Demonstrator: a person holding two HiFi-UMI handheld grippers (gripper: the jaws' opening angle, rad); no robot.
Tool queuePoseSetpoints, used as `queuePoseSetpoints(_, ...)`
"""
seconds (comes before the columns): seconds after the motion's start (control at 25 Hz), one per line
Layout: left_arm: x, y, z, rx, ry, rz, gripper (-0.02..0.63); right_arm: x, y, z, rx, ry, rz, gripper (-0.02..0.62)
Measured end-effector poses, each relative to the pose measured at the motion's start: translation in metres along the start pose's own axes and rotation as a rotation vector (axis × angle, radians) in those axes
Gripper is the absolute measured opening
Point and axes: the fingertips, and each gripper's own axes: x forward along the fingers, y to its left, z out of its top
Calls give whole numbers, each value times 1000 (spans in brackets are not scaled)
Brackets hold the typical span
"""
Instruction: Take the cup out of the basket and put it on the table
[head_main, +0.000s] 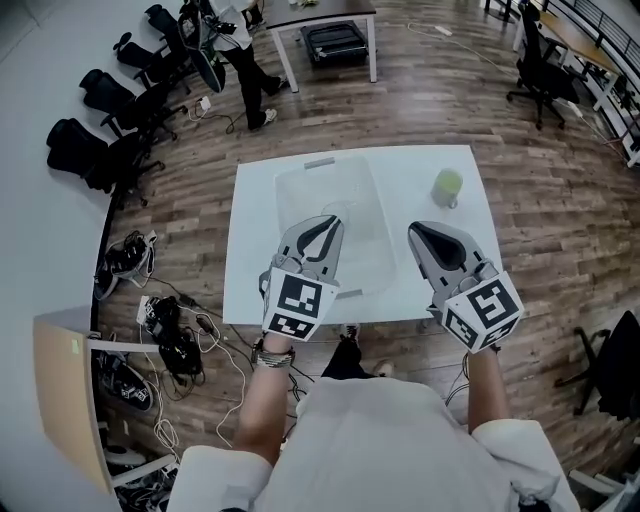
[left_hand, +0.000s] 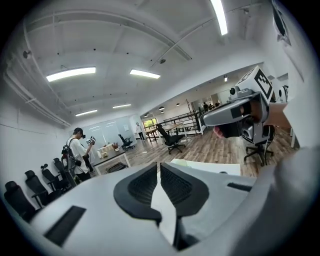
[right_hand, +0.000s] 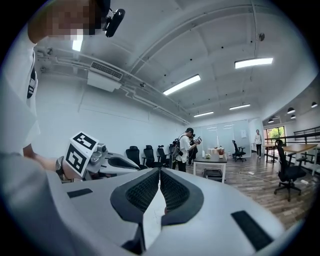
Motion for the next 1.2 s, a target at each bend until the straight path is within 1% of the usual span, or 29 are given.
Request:
queuePoseSetpoints(0.2, 36, 13, -19, -9, 40, -47, 22, 30, -16, -11, 16, 35, -7, 18)
queuePoseSetpoints(0.36, 54, 21, -41, -7, 75, -106, 37, 54, -19, -20, 32, 59, -13, 18)
queuePoseSetpoints(0.52, 74, 26, -58, -39, 98, -159, 48, 71, -28, -27, 52, 79, -24, 18)
queuePoseSetpoints(0.72, 99, 23, -85, -55, 152, -217, 58, 85, -44, -41, 85, 107, -45, 18)
queuePoseSetpoints(0.92, 120, 12, -118, -59, 252, -320, 61, 99, -56, -56, 119, 139, -61, 18)
queuePoseSetpoints(1.04, 128, 3, -143, -63, 342, -372, 61, 105, -61, -65, 142, 154, -67, 18)
queuePoseSetpoints(1.2, 139, -3, -172, -48, 457, -394, 61, 110, -68, -75, 162, 170, -74, 18)
